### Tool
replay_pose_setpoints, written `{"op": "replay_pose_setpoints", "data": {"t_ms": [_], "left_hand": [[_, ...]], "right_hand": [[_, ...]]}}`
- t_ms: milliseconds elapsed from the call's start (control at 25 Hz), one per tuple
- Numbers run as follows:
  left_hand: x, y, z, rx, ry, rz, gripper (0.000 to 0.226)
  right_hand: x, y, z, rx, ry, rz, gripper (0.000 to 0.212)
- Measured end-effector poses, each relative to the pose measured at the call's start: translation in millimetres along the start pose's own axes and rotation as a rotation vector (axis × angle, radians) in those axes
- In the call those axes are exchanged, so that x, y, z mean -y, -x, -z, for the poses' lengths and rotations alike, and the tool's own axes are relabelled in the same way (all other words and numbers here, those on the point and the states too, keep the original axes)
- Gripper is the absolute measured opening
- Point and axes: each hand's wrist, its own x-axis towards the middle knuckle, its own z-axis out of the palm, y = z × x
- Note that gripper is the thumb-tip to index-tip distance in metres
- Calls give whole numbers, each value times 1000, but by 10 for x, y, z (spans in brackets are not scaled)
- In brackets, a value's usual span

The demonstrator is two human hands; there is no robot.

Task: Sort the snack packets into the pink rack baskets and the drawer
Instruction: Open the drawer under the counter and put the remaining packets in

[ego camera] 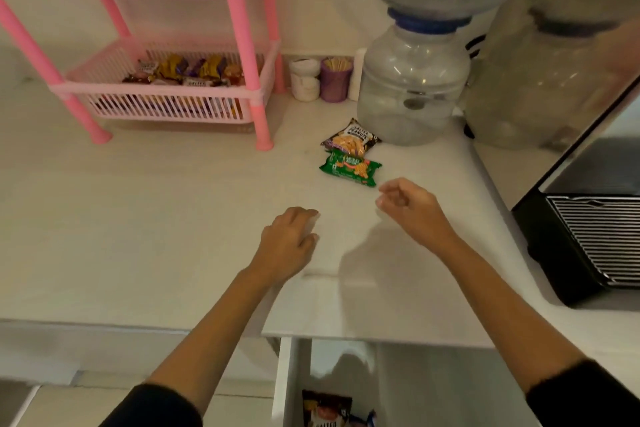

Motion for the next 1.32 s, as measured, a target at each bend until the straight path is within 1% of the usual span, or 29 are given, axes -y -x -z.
{"op": "replay_pose_setpoints", "data": {"t_ms": [40,80,160,200,280,320,400,480,560,600,640,680,720,800,880,960,1000,1160,1240,1320], "left_hand": [[30,-170,-16,-18,-23,11,46],[42,-377,0,-58,-7,21,48],[5,-879,78,-155,54,35,48],[-33,-1138,123,-191,69,37,48],[-123,-1621,184,-208,103,49,47],[-164,-1821,191,-184,105,74,47],[-229,-2153,137,-104,49,152,51],[-285,-2368,66,-9,37,244,67],[-349,-2482,-3,47,125,323,88],[-371,-2502,-41,45,159,363,93],[-385,-2490,-68,38,192,409,91],[-393,-2461,-87,43,244,449,83],[-391,-2398,-92,70,325,469,71],[-372,-2178,-83,144,527,493,48],[-366,-1825,-33,197,677,528,38],[-379,-1406,9,211,770,536,31],[-397,-1182,21,197,816,539,31],[-500,-122,82,111,1082,555,48],[-524,423,94,131,1124,474,56],[-567,919,75,203,1135,357,65]], "right_hand": [[9,-270,-18,-39,96,46,24],[0,-519,-59,-38,235,116,34],[-41,-912,-182,59,504,223,56],[-74,-1037,-255,113,614,246,63],[-177,-1162,-384,162,779,306,64],[-234,-1174,-417,150,822,347,63],[-335,-1148,-395,111,810,383,63],[-400,-1031,-304,97,787,320,65],[-461,-835,-177,99,777,224,64],[-483,-718,-110,107,766,183,64],[-504,-594,-43,116,755,146,64],[-524,-465,18,126,746,114,64],[-544,-331,66,133,737,86,64],[-577,-50,124,133,717,44,62],[-571,241,154,127,689,18,58],[-530,547,164,126,634,-4,56],[-500,712,161,121,600,-11,55],[-415,1507,137,67,391,24,56],[-428,1886,151,27,309,23,56],[-479,2199,171,-2,247,-18,58]]}}
